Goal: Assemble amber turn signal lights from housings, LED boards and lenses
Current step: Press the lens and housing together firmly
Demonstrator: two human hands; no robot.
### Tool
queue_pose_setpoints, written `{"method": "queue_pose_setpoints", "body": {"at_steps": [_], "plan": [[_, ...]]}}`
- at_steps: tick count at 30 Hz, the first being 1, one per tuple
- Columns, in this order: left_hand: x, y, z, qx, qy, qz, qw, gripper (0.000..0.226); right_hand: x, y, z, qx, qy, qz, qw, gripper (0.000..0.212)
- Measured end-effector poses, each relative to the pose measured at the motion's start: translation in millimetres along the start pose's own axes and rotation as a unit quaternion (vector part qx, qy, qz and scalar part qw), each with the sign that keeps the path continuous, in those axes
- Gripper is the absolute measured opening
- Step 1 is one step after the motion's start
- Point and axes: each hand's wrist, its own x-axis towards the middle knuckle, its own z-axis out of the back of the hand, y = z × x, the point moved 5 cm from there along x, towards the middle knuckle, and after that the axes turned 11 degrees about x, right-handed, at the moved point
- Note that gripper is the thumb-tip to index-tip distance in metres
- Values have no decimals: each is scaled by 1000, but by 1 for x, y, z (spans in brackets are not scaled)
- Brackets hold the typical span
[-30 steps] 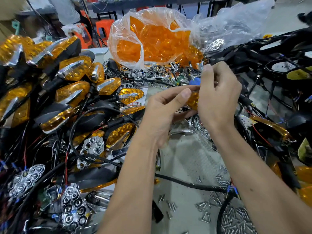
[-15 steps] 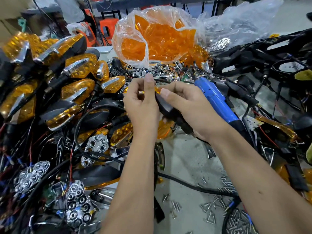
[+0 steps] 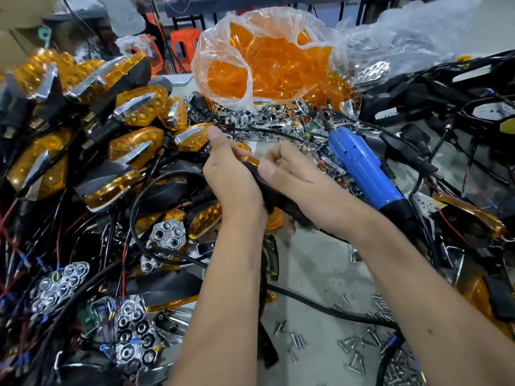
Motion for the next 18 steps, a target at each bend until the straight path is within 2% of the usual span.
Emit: {"method": "queue_pose_setpoints", "body": {"at_steps": [1,3,11,18], "plan": [[3,1,2,-11,-3,22,1000,71,-2,2,2,-2,33,8,999,28],[8,1,4,-11,4,39,999,74,-4,5,5,7,47,37,998,33],[13,4,5,7,37,56,998,74,-3,0,3,-101,-27,89,990,33],[15,6,5,21,11,70,997,61,-1,1,6,-159,-57,124,978,27]]}}
